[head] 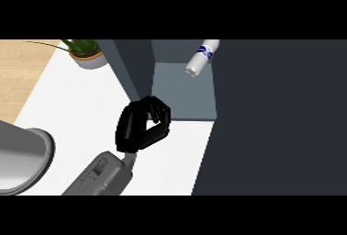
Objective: Pick up the bottled water, place it into the cabinet and close the cabinet
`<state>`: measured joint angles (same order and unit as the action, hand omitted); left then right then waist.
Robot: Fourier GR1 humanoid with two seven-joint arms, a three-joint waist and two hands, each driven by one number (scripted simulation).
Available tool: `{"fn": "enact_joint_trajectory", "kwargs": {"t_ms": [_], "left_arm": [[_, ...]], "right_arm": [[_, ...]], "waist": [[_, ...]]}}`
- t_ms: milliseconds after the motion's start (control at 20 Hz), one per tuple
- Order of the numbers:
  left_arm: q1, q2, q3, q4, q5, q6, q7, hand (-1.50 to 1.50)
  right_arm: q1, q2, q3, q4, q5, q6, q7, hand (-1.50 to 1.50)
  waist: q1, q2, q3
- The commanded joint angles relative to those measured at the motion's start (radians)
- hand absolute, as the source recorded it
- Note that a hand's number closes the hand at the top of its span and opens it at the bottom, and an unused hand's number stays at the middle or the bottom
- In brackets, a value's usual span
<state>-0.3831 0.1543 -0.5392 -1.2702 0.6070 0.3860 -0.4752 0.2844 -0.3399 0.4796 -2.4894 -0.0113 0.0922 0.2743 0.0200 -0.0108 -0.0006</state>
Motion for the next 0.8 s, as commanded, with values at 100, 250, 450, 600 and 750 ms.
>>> {"fn": "enact_joint_trajectory", "kwargs": {"t_ms": [100,250,450,600,750], "left_arm": [[0.204,0.154,0.009,-0.267,-0.019,0.005,0.040,1.50],[0.317,0.171,-0.019,-0.402,-0.048,0.026,0.037,1.50],[0.423,0.246,0.036,-0.495,-0.013,-0.003,0.042,1.50],[0.506,0.291,0.071,-0.481,-0.014,-0.089,-0.050,1.50],[0.486,0.296,0.112,-0.532,0.017,-0.065,0.017,1.50]], "right_arm": [[-0.024,0.038,0.161,-0.115,0.027,-0.020,0.171,1.50],[-0.089,0.065,0.181,-0.100,0.008,-0.015,0.215,1.50],[-0.162,0.164,0.362,-0.046,0.151,-0.085,0.283,1.50],[-0.212,0.205,0.368,-0.029,0.106,-0.094,0.338,1.50],[-0.353,0.322,0.428,0.096,0.143,-0.102,0.381,1.50]], "waist": [[-0.007,0.003,0.000],[-0.008,0.006,0.000],[-0.007,0.002,-0.001],[-0.008,0.006,-0.001],[-0.003,0.007,-0.001]]}}
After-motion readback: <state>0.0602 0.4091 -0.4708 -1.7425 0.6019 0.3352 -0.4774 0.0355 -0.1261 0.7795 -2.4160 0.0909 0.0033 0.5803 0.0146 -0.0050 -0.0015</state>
